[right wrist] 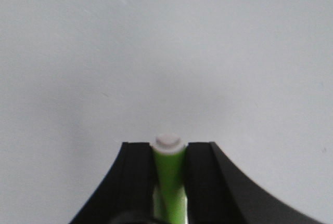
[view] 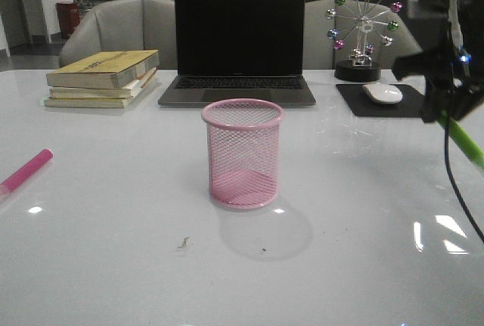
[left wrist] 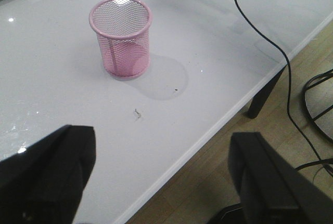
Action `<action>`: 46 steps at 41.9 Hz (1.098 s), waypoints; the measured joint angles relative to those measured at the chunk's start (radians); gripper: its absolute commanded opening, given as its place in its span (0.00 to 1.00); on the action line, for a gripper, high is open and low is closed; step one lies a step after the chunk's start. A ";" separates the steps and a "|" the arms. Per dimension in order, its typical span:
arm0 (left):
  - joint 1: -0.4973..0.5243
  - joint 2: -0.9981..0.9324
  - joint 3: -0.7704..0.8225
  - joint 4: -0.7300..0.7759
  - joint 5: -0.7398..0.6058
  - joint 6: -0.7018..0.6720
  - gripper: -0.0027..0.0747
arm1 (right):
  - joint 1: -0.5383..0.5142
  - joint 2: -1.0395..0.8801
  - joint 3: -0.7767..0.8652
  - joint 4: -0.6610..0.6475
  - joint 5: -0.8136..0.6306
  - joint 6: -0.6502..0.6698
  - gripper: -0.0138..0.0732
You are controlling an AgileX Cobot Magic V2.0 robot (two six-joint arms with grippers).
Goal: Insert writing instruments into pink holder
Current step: 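Lift the green marker with the right gripper toward the pink holder, then lower the green marker into the pink holder and open the right gripper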
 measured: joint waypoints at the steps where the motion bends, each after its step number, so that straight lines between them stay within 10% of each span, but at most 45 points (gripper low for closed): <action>1: 0.000 0.000 0.000 0.000 0.000 0.000 0.78 | 0.017 -0.016 0.010 0.000 -0.032 -0.002 0.30; 26: 0.000 0.000 0.000 0.000 0.000 0.000 0.78 | 0.451 -0.278 0.380 -0.022 -1.059 -0.004 0.30; 38: 0.000 0.000 0.000 0.000 0.000 0.000 0.78 | 0.468 -0.117 0.380 -0.030 -1.154 0.006 0.31; 46: 0.000 0.000 0.000 0.000 0.000 0.000 0.78 | 0.468 -0.029 0.380 -0.033 -1.156 0.015 0.50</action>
